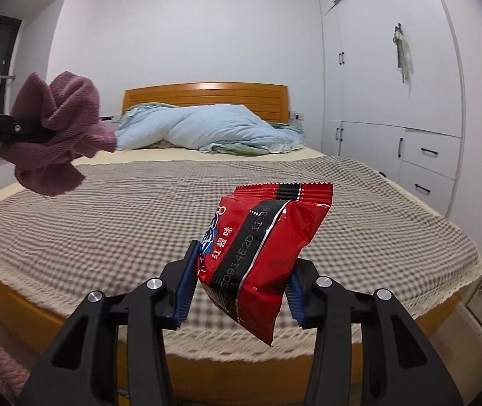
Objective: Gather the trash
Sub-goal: 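Carry the mauve cloth with left while right carries the red wrapper to the bag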
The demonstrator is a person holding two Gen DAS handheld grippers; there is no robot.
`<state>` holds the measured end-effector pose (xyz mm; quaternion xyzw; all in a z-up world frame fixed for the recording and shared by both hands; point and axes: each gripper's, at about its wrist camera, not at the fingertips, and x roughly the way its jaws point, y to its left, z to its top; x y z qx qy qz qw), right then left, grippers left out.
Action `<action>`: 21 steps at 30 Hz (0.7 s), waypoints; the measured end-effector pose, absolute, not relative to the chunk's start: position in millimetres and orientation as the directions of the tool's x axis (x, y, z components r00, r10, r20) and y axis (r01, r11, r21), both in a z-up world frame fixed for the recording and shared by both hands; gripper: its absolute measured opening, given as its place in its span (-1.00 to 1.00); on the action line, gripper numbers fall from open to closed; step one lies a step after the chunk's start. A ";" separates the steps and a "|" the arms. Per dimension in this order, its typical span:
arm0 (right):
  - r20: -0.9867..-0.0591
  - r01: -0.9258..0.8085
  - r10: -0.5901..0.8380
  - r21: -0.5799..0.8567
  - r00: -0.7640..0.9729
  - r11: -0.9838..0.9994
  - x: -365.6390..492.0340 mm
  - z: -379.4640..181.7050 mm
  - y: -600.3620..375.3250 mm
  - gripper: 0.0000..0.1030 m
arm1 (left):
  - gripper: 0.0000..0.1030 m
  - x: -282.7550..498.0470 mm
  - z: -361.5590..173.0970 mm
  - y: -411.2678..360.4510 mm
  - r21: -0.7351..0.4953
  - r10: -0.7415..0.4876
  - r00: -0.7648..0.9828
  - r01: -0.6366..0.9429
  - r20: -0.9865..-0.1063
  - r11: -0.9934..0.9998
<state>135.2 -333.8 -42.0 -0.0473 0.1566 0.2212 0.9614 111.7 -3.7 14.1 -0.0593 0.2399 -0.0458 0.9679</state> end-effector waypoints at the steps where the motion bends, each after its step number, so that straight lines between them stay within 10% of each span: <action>1: -0.317 -0.448 0.419 -0.020 0.851 0.894 129.6 -42.5 -333.0 -0.13 | -0.60 107.3 12.8 -5.1 -0.137 -0.120 0.880 0.063 -0.459 0.989; 21: -0.403 -0.561 0.493 -0.065 0.771 0.825 49.1 -77.6 -311.8 -0.13 | -0.60 19.2 -32.4 -12.1 -0.179 -0.198 0.854 0.126 -0.481 0.976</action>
